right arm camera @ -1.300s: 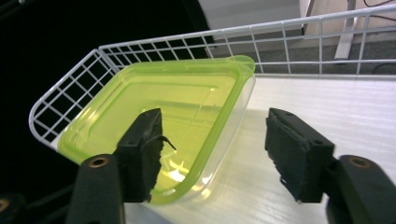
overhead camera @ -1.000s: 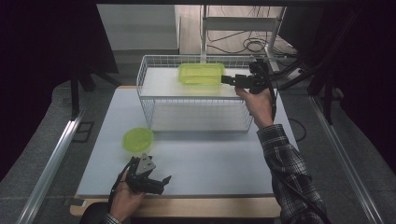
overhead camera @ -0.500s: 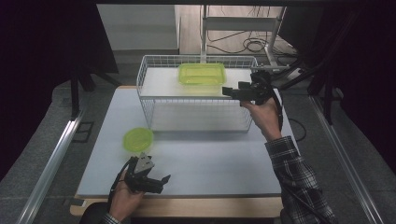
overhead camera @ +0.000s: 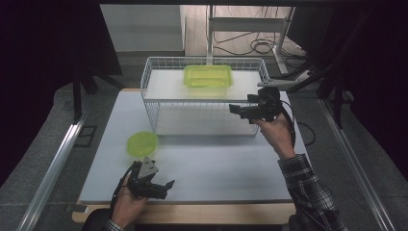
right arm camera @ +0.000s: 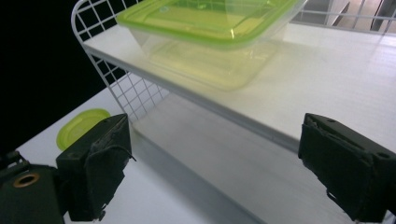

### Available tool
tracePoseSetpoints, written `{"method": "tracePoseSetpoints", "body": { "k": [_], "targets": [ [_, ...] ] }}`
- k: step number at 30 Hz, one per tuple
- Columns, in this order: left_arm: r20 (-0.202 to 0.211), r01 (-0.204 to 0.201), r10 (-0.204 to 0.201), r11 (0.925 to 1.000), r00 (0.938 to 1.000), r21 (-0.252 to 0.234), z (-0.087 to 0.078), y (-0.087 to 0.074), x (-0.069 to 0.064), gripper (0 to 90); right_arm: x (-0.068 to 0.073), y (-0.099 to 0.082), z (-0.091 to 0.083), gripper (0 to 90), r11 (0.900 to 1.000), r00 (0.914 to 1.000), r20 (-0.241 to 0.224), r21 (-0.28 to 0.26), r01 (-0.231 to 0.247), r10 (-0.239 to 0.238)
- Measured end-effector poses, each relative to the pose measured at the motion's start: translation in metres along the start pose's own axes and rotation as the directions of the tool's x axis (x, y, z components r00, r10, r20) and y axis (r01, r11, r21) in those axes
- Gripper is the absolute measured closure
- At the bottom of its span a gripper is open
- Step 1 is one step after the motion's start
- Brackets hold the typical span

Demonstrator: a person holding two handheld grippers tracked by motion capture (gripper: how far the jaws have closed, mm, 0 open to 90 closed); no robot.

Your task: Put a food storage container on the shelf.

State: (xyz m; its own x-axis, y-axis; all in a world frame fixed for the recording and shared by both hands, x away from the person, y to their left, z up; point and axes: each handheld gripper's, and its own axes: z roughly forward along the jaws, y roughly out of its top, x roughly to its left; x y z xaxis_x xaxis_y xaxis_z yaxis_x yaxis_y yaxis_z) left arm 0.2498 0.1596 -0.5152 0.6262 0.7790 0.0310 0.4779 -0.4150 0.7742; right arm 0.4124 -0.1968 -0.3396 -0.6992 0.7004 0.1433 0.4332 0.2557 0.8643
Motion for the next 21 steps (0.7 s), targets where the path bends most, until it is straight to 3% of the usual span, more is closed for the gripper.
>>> {"method": "tracePoseSetpoints", "body": {
  "k": [10, 21],
  "targets": [
    [-0.007, -0.005, 0.005, 1.0000, 1.0000, 0.007, 0.001, 0.000, 0.000, 3.3, 0.004, -0.029, -0.005, 4.5, 0.9988, 0.9994, -0.003, 0.034, 0.034, -0.034],
    [-0.011, -0.021, 0.022, 0.9996, 0.9997, 0.020, 0.002, 0.000, -0.001, 3.4, 0.005, -0.063, -0.012, 0.6, 0.9978, 0.9989, 0.034, 0.059, 0.030, -0.032]
  ]
}}
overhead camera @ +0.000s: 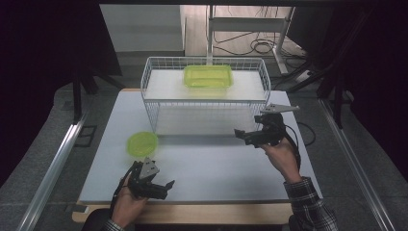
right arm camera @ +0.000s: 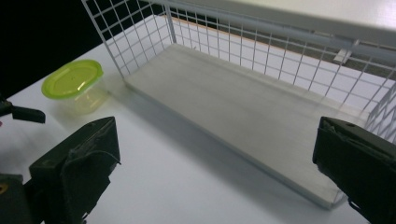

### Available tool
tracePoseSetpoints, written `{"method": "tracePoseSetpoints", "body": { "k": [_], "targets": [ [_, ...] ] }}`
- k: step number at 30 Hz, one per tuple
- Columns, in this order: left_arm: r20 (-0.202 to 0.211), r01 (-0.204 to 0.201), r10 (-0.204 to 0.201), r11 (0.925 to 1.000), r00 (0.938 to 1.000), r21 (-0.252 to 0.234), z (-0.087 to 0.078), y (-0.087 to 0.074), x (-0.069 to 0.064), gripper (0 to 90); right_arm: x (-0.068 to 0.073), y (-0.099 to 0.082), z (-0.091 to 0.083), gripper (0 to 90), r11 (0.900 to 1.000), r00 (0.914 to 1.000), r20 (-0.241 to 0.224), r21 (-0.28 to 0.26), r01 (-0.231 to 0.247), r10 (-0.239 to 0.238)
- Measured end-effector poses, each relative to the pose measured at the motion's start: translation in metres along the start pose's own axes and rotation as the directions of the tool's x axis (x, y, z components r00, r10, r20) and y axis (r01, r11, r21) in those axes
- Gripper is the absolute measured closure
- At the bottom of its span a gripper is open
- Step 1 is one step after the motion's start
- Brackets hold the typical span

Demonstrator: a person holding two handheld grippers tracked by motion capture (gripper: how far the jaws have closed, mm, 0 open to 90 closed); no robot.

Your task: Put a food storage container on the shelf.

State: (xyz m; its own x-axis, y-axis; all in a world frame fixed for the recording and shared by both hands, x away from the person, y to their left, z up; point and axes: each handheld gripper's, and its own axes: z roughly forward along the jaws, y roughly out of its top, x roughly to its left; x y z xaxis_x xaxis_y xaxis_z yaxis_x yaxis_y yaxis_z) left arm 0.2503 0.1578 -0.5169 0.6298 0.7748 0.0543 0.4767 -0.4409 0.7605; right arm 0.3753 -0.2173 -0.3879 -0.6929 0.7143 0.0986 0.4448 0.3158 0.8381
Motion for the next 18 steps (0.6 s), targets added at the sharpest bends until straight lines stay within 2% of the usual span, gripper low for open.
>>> {"method": "tracePoseSetpoints", "body": {
  "k": [14, 18],
  "targets": [
    [-0.006, -0.002, 0.002, 1.0000, 1.0000, 0.003, 0.001, -0.001, 0.000, 3.4, 0.009, -0.040, -0.002, 0.0, 0.9988, 0.9965, 0.068, 0.004, 0.048, -0.048],
    [-0.008, -0.005, 0.005, 1.0000, 1.0000, 0.003, 0.001, -0.001, 0.000, 3.4, 0.011, -0.048, -0.002, 0.0, 0.9980, 0.9954, 0.074, 0.018, 0.060, -0.061]
  ]
}}
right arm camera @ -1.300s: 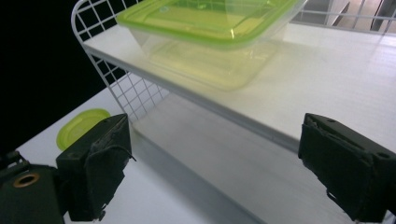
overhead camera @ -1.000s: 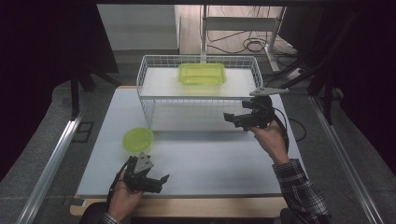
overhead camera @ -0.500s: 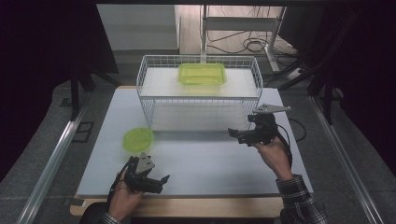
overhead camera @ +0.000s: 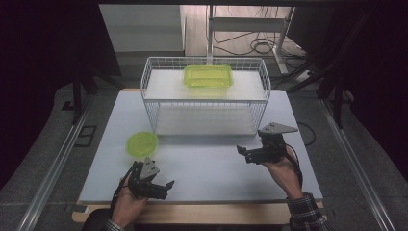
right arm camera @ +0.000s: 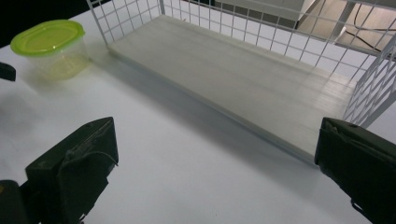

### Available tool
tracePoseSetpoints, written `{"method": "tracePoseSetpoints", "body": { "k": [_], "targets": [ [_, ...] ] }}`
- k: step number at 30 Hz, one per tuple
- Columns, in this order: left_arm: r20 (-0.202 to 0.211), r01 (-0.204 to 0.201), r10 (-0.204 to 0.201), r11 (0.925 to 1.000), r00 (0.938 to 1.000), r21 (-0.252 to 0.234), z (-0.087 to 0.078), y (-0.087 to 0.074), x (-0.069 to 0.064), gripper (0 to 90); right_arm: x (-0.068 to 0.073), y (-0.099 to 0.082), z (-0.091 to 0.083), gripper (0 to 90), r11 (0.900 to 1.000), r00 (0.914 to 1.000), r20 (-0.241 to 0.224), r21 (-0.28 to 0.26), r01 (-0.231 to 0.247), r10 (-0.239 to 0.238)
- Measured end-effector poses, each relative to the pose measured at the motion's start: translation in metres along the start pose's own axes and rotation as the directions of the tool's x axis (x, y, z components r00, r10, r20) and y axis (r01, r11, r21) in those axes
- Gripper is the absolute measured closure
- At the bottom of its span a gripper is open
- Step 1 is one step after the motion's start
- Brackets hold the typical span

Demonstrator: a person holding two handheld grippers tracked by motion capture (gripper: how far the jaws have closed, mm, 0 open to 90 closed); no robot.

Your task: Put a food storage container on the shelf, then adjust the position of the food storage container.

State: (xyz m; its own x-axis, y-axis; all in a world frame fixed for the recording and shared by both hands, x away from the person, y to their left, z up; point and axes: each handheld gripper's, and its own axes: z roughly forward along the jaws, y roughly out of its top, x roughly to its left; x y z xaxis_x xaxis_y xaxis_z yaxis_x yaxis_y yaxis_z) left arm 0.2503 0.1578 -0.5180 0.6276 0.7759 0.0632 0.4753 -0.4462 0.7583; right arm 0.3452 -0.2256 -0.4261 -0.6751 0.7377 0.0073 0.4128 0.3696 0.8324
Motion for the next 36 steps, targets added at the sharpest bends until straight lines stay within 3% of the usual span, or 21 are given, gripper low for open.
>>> {"method": "tracePoseSetpoints", "body": {
  "k": [7, 21, 29, 36],
  "targets": [
    [-0.007, -0.014, 0.014, 0.9999, 0.9999, -0.001, 0.000, -0.001, 0.000, 3.4, 0.004, -0.017, 0.002, 0.0, 0.9993, 0.9996, 0.016, 0.032, 0.022, -0.023],
    [-0.023, -0.041, 0.041, 0.9991, 0.9989, 0.009, 0.001, -0.003, 0.000, 3.3, 0.014, -0.056, 0.008, 0.0, 0.9983, 0.9999, 0.001, 0.057, 0.014, -0.014],
    [-0.010, -0.008, 0.008, 0.9997, 0.9999, 0.024, 0.000, 0.000, 0.004, 3.2, 0.008, -0.067, 0.014, 0.0, 0.9957, 1.0000, 0.002, 0.092, 0.008, -0.008],
    [-0.015, 0.046, -0.046, 0.9989, 0.9988, 0.000, -0.009, 0.009, 0.020, 4.0, 0.001, -0.073, 0.019, 0.9, 0.9930, 1.0000, 0.004, 0.118, 0.002, -0.003]
  ]
}}
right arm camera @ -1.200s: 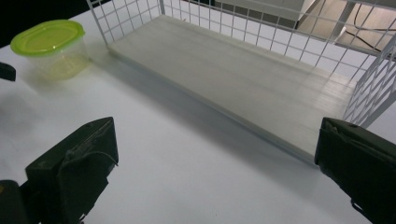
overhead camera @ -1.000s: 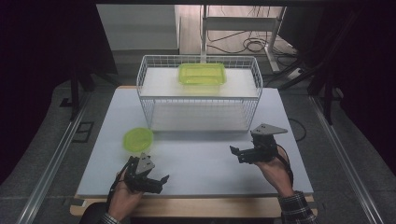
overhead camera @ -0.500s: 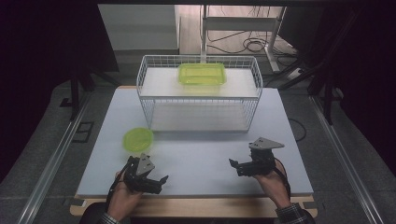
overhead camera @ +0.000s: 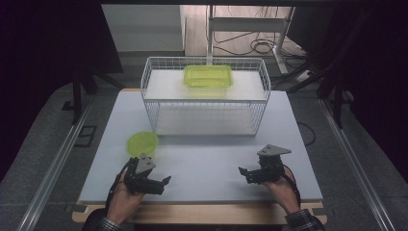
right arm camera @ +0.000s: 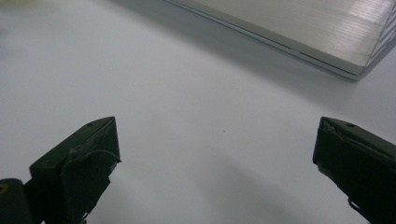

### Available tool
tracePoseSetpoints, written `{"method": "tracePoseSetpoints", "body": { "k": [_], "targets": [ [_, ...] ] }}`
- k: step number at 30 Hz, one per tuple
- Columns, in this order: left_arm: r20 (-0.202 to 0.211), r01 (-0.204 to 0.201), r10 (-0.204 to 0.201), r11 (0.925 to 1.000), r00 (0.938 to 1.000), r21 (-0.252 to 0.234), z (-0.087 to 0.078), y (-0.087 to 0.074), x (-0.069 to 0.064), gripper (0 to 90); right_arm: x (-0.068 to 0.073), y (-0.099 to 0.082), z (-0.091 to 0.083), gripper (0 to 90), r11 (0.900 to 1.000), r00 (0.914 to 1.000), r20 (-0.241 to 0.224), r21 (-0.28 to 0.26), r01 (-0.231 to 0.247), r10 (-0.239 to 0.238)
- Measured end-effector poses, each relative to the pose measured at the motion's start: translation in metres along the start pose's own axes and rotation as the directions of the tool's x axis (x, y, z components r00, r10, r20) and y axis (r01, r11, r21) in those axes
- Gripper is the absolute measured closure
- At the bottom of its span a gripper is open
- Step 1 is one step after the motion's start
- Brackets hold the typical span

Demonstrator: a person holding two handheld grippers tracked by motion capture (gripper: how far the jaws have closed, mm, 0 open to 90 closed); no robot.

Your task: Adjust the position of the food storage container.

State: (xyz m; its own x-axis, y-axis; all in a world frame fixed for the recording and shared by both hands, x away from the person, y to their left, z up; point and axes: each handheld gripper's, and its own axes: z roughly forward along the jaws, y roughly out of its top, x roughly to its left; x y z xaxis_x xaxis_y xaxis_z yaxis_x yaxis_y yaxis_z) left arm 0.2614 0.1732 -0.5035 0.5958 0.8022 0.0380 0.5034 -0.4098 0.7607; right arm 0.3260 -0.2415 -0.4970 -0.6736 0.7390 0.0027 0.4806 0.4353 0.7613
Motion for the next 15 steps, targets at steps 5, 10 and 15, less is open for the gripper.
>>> {"method": "tracePoseSetpoints", "body": {
  "k": [5, 10, 15],
  "targets": [
    [-0.002, 0.062, -0.062, 0.9975, 0.9981, -0.034, -0.006, 0.010, 0.018, 4.3, -0.001, -0.001, 0.002, 1.4, 1.0000, 1.0000, -0.006, 0.003, 0.000, 0.000],
    [0.009, 0.091, -0.091, 0.9954, 0.9958, -0.029, -0.008, 0.014, 0.037, 21.6, -0.001, -0.002, 0.003, 1.9, 1.0000, 1.0000, -0.009, 0.009, -0.002, 0.002],
    [0.014, 0.124, -0.124, 0.9918, 0.9922, -0.029, -0.010, 0.019, 0.060, 52.2, -0.001, -0.002, 0.004, 2.3, 0.9999, 1.0000, -0.004, 0.017, 0.001, -0.001]
  ]
}}
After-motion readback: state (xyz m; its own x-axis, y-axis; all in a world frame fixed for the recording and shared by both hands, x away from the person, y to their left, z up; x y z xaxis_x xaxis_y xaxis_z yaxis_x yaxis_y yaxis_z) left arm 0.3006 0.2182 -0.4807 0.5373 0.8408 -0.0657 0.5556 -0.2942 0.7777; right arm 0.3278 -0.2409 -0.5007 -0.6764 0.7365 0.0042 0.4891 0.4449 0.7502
